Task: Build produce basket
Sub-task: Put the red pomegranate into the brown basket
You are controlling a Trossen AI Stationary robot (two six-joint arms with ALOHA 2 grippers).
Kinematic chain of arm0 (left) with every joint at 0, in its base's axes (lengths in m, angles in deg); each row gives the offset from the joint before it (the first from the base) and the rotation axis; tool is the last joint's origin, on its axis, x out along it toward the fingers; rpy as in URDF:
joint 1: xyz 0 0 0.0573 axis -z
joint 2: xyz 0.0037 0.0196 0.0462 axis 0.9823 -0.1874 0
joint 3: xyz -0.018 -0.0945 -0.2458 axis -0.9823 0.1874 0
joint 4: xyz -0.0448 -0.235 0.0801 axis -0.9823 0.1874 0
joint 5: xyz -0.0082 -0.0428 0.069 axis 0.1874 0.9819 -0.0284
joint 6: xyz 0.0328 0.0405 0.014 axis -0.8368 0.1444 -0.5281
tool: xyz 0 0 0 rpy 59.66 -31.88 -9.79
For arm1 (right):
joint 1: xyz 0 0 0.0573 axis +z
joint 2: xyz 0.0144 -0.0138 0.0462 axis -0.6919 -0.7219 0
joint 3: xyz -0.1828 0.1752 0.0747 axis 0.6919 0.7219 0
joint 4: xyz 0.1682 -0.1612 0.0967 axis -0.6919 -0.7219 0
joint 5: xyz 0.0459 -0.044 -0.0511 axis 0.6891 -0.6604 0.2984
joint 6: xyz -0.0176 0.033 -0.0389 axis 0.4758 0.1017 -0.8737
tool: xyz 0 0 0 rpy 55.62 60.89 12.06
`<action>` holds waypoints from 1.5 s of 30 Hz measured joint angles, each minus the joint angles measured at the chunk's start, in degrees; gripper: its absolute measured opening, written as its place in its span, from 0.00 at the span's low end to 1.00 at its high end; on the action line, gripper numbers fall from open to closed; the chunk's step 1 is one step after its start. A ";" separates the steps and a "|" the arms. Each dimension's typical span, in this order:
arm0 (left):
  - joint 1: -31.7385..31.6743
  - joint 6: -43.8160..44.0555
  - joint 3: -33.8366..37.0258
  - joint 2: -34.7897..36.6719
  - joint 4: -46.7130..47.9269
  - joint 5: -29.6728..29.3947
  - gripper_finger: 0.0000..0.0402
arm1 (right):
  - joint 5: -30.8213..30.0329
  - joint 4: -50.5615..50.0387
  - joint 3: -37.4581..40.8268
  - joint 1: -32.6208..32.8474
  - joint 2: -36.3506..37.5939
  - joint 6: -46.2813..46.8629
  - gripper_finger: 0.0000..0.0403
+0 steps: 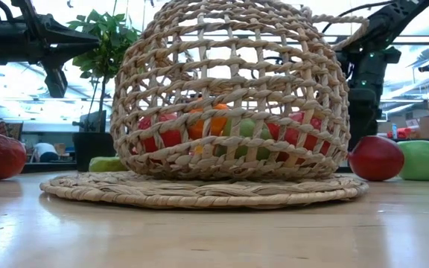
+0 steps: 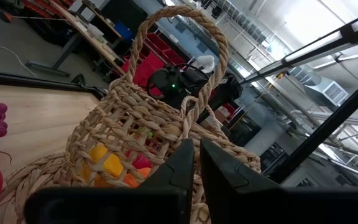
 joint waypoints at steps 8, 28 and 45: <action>-0.01 0.00 0.00 0.01 0.00 -0.02 0.09 | -1.54 -3.13 -0.02 -0.02 -0.28 5.48 0.99; 0.00 0.00 -0.01 0.01 0.00 -0.01 0.09 | -1.23 -7.76 -0.04 0.00 -0.28 13.07 0.87; -0.01 0.00 -0.01 0.00 0.00 0.00 0.09 | 1.04 -10.79 -9.16 -2.74 -0.28 13.14 0.87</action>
